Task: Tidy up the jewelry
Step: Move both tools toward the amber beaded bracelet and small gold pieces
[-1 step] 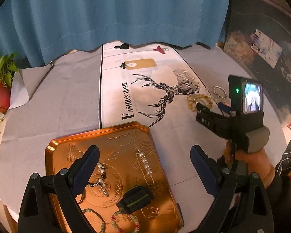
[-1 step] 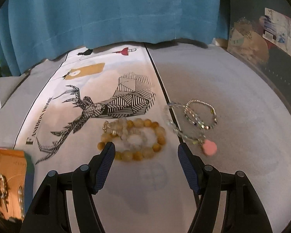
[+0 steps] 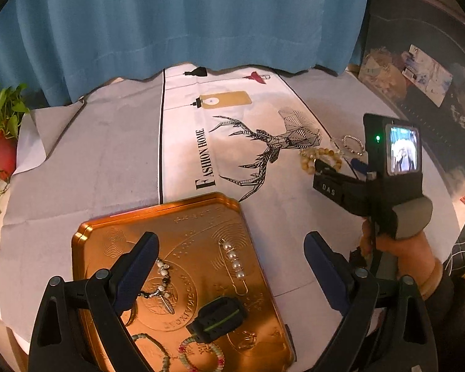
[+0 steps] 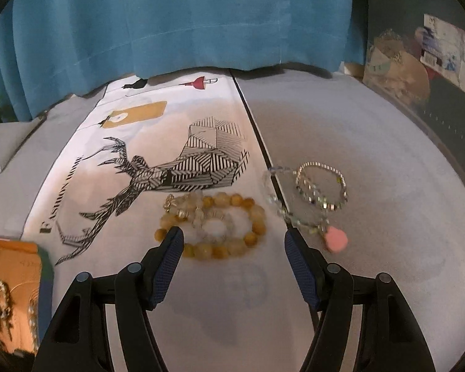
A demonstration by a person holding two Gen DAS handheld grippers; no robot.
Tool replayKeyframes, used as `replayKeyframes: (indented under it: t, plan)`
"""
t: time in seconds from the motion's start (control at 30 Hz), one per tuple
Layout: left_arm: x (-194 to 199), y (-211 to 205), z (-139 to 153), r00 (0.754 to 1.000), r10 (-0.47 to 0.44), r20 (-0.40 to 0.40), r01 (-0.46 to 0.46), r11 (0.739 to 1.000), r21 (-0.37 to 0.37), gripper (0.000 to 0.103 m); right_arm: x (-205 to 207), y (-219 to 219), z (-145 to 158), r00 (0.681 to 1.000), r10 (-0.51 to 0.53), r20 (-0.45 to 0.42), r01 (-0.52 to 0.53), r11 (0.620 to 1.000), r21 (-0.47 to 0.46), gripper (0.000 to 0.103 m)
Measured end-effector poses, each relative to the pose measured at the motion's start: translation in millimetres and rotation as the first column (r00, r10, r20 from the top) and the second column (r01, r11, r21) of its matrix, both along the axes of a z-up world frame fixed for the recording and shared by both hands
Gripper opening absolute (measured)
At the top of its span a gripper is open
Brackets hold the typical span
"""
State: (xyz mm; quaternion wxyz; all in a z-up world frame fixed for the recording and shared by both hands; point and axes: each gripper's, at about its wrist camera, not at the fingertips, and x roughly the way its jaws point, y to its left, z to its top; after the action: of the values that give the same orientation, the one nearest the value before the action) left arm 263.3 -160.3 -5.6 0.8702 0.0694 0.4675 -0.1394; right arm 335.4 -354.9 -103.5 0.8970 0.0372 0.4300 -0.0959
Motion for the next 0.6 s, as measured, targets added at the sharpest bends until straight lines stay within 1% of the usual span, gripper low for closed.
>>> replayKeyframes:
  t: [0.03, 0.1, 0.13, 0.17, 0.2, 0.23, 0.27, 0.3, 0.33, 0.37, 0.43, 0.57, 0.6]
  plan:
    - [1, 0, 0, 1.000, 0.001, -0.003, -0.001, 1.000, 0.000, 0.093, 0, 2, 0, 1.000, 0.005, -0.002, -0.005, 1.000, -0.023, 0.074]
    - [1, -1, 1, 1.000, -0.002, -0.003, 0.002, 1.000, -0.003, 0.093, -4, 2, 0, 1.000, 0.015, -0.013, -0.016, 1.000, -0.025, 0.075]
    - [1, -2, 2, 1.000, -0.003, 0.000, 0.003, 1.000, -0.003, 0.093, -7, 0, 0, 0.999, 0.020, -0.028, -0.020, 1.000, -0.004, 0.075]
    - [0, -3, 3, 1.000, -0.005, 0.005, 0.005, 1.000, -0.003, 0.093, -9, -3, -3, 0.998, 0.017, -0.065, -0.016, 1.000, 0.020, 0.075]
    - [-1, -4, 4, 1.000, -0.008, 0.009, 0.008, 1.000, -0.003, 0.093, -12, -6, -5, 0.996, 0.013, -0.084, -0.009, 0.999, 0.044, 0.076]
    - [-2, -5, 6, 1.000, -0.011, 0.013, 0.011, 1.000, -0.005, 0.093, -21, -10, -1, 0.999, 0.000, -0.044, 0.003, 0.997, 0.073, 0.076]
    - [-3, -7, 7, 1.000, -0.016, 0.018, 0.017, 1.000, -0.006, 0.093, -25, -13, 2, 1.000, -0.006, -0.024, 0.009, 0.995, 0.101, 0.076]
    - [-4, -8, 7, 1.000, -0.020, 0.020, 0.020, 1.000, -0.005, 0.093, -30, -17, 8, 1.000, -0.008, 0.001, 0.008, 0.989, 0.149, 0.076]
    - [-4, -10, 7, 0.999, -0.023, 0.022, 0.023, 1.000, -0.001, 0.093, -30, -17, 12, 1.000, -0.003, 0.015, 0.001, 0.987, 0.164, 0.076]
    - [-5, -12, 7, 0.999, -0.026, 0.022, 0.026, 1.000, 0.003, 0.093, -28, -15, 16, 1.000, 0.004, 0.026, -0.008, 0.988, 0.153, 0.076]
    - [-5, -13, 7, 0.999, -0.031, 0.020, 0.031, 1.000, 0.004, 0.093, -18, -8, 17, 1.000, 0.019, 0.021, -0.021, 0.995, 0.101, 0.076]
    - [-4, -13, 6, 0.999, -0.029, 0.021, 0.029, 0.999, 0.022, 0.093, 9, 3, 3, 0.999, 0.027, -0.039, -0.027, 0.999, 0.024, 0.076]
    - [-3, -12, 6, 0.999, -0.027, 0.018, 0.027, 0.999, 0.022, 0.093, 10, 2, 3, 1.000, 0.018, -0.014, -0.018, 1.000, 0.010, 0.076]
